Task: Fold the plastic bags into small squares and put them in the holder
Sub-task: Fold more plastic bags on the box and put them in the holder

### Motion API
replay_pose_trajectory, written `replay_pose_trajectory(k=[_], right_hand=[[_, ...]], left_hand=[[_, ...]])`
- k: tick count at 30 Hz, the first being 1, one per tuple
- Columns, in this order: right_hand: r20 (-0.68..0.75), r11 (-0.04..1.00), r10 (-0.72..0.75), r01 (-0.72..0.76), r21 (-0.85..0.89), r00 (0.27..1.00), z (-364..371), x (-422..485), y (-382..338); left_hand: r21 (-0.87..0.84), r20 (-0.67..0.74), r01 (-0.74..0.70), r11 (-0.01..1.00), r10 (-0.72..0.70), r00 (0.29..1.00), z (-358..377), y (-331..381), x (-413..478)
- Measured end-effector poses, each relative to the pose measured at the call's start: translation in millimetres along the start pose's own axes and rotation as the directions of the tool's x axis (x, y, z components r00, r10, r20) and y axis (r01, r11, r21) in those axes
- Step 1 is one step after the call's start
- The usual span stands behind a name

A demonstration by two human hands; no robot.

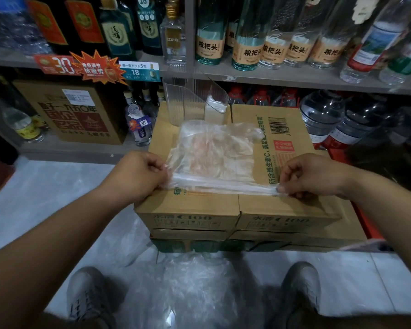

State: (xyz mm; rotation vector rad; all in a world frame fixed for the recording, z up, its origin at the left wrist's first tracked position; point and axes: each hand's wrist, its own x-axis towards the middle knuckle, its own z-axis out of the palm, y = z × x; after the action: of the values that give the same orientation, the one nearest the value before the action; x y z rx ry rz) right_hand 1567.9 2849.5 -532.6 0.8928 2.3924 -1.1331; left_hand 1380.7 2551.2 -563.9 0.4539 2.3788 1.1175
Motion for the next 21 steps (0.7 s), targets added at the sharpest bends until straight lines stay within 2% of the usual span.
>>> replay_pose_trajectory(k=[3,5,8,11,14,16,21], right_hand=[[-0.024,0.994,-0.010,0.008,-0.112,1.000,-7.3,2.2,-10.0],[-0.122,0.998,-0.034,0.029,-0.047,0.992,-10.2,9.8,-17.6],[-0.300,0.988,-0.040,0.084,0.133,0.953,-7.1,25.6,-31.3],[-0.385,0.955,0.009,0.106,0.277,0.923,-3.5,43.4,-43.6],[-0.406,0.892,0.069,0.126,0.434,0.911,0.6,59.4,-50.2],[-0.391,0.823,0.061,0.176,0.541,0.918,5.4,65.9,-53.1],[-0.383,0.795,0.047,0.197,0.574,0.922,12.6,72.1,-53.1]], left_hand=[[0.142,0.089,0.009,0.990,-0.021,0.996,-3.6,7.6,-1.5],[0.135,0.132,0.047,0.990,-0.065,0.989,-7.2,14.4,0.7],[0.009,0.075,0.083,0.997,-0.084,0.994,-8.7,23.4,9.9],[-0.110,-0.042,0.075,0.991,-0.080,0.996,-5.6,27.9,26.2],[-0.134,-0.106,0.067,0.989,-0.082,0.991,-4.4,28.2,40.3],[-0.211,-0.112,0.076,0.975,-0.101,0.989,-2.0,30.1,46.0],[-0.412,-0.054,0.137,0.901,-0.174,0.983,9.7,28.9,60.6]])
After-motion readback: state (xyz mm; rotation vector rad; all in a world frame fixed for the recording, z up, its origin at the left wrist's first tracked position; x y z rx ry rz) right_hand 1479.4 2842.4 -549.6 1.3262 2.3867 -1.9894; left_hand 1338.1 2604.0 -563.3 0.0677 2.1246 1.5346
